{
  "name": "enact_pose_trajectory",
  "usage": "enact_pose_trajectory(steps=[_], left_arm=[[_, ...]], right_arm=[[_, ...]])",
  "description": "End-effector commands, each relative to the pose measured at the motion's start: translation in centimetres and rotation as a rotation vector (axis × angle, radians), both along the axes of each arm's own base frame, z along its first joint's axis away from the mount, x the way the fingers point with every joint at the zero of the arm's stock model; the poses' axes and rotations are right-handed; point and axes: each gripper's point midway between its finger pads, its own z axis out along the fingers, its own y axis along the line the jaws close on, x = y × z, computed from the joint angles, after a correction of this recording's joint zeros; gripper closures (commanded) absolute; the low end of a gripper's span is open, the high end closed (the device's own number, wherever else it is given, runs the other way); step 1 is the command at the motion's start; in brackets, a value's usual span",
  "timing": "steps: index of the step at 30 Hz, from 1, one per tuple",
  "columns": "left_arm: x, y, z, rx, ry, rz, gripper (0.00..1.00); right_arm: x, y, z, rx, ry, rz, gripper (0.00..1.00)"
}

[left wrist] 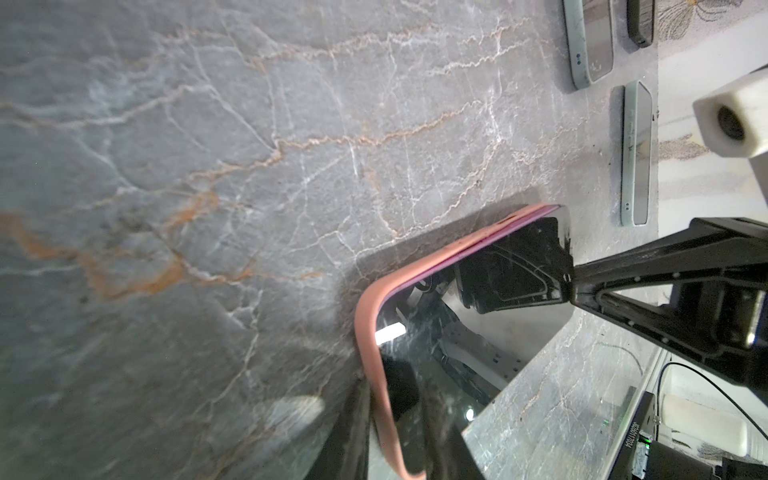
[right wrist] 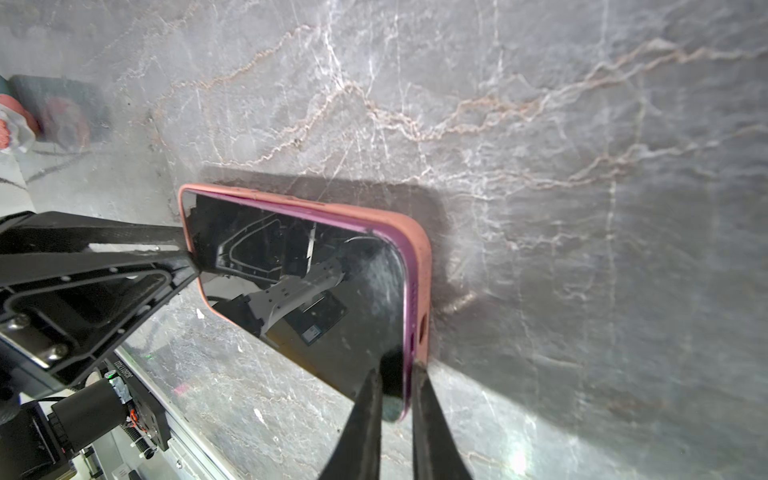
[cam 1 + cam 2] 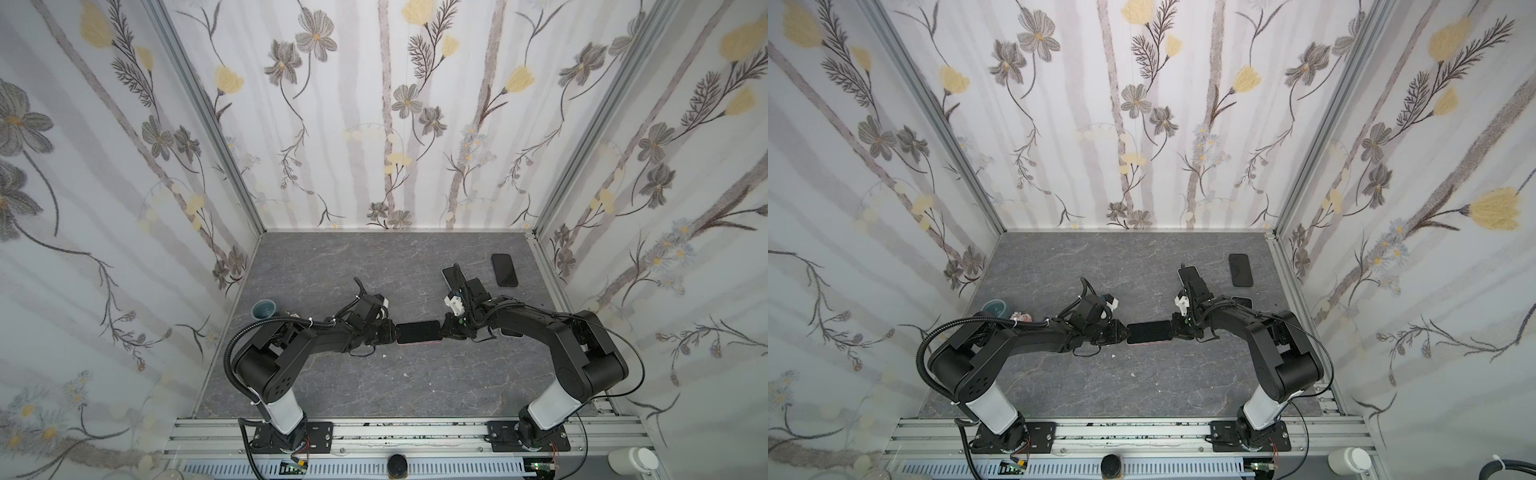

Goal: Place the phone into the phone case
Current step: 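Lower the phone flat into the case with the right gripper while left holds rim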

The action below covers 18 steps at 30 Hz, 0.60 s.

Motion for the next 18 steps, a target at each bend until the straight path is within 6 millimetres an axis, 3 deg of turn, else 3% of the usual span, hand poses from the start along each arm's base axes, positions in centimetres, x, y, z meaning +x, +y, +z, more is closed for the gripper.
enact_pose_trajectory(steps=[1,13,18], left_arm=[[-0.7,0.2,-0.7,0.022,0.024,-0.004,0.75],[-0.7,1.8,-1.8,0.106,0.025,0.038,0.75],[-0.8,2.0,-2.1,0.112,0.028,0.04,0.76]], right_arm=[[-0.4,1.3,0.4,0.055,0.006,0.04,0.87],[-0.5,-0.7,-0.3,-0.076,0.001,0.034,0.81],[-0.6,-1.1,0.2,-0.092,-0.009,0.035,0.83]])
